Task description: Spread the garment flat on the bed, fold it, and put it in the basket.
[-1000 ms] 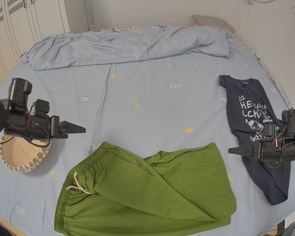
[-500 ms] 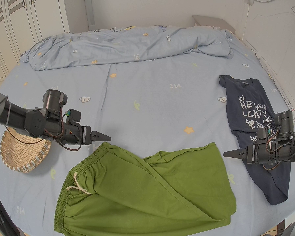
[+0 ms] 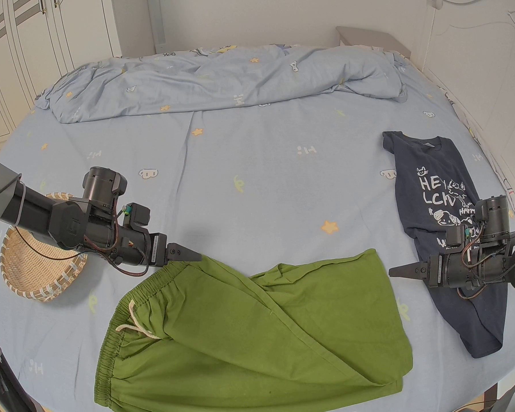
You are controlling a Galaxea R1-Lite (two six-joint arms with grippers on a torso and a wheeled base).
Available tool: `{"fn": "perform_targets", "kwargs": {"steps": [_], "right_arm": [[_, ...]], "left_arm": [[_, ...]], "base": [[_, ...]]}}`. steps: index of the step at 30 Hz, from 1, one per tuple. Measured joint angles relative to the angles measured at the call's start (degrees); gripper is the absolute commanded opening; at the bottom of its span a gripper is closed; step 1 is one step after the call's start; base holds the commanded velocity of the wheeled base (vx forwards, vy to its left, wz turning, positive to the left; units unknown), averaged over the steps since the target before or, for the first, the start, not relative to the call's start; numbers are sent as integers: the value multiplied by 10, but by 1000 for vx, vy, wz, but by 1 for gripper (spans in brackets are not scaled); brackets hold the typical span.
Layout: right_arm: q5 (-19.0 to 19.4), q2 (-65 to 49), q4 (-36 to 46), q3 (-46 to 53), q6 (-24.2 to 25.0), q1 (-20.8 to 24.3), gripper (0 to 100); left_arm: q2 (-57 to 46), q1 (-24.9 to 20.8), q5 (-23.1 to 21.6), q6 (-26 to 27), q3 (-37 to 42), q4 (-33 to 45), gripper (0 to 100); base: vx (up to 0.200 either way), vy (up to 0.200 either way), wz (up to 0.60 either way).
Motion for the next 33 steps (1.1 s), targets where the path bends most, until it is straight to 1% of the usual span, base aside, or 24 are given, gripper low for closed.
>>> {"fn": "perform_targets", "kwargs": {"steps": [2,3,23,27,33], "right_arm": [[0,2,0,0,0,0,100],[0,3,0,0,0,0,100],[0,10,0,-1,0,-1,100],[0,10,0,-8,0,-1,100],[4,10,3,-48,2,1,100]], "left_arm": [[-5,0,-1,0,6,0,100],[-7,0,-1,0,9,0,0],[-26,3,-1,2,20,0,0],[-54,20,-1,-1,18,0,0],[-110,72,-2,-4,21,0,0]], "base": [[0,0,0],[0,0,0],[0,0,0],[0,0,0],[0,0,0]]}}
